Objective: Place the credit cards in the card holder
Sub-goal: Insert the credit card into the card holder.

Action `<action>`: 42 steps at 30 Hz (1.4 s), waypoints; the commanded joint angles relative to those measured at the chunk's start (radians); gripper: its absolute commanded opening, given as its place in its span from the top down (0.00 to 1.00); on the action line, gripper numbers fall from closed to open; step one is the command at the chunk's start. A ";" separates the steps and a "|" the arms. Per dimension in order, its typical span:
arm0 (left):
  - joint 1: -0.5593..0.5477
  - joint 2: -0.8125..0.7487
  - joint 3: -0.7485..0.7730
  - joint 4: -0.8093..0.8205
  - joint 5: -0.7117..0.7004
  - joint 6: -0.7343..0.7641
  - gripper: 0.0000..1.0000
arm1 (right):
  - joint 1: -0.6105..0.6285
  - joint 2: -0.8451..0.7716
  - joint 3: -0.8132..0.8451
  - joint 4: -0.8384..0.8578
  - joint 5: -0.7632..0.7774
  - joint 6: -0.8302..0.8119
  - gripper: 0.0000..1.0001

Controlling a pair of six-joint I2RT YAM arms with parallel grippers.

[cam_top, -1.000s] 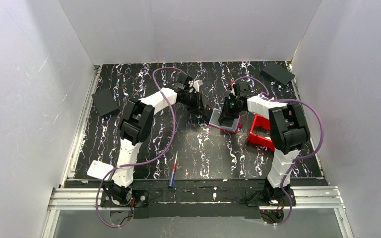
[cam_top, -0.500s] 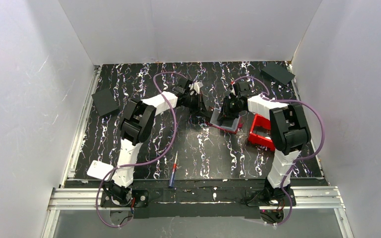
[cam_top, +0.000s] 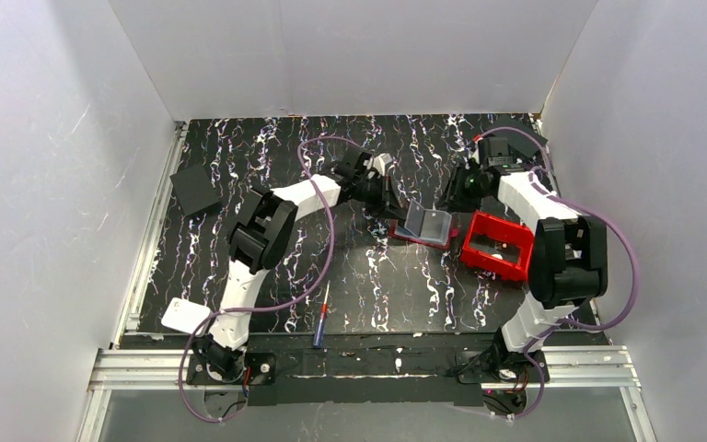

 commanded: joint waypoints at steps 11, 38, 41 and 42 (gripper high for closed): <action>-0.076 -0.024 0.069 0.026 0.034 -0.062 1.00 | -0.045 -0.070 -0.029 -0.056 -0.036 -0.057 0.43; -0.030 0.039 0.038 0.003 0.070 0.006 1.00 | -0.011 0.138 -0.036 -0.054 0.103 -0.100 0.91; -0.030 0.020 0.000 0.061 0.084 -0.009 1.00 | -0.011 0.138 -0.037 -0.053 0.101 -0.103 0.91; -0.029 0.016 -0.013 0.093 0.094 -0.020 1.00 | -0.011 0.139 -0.037 -0.052 0.100 -0.103 0.91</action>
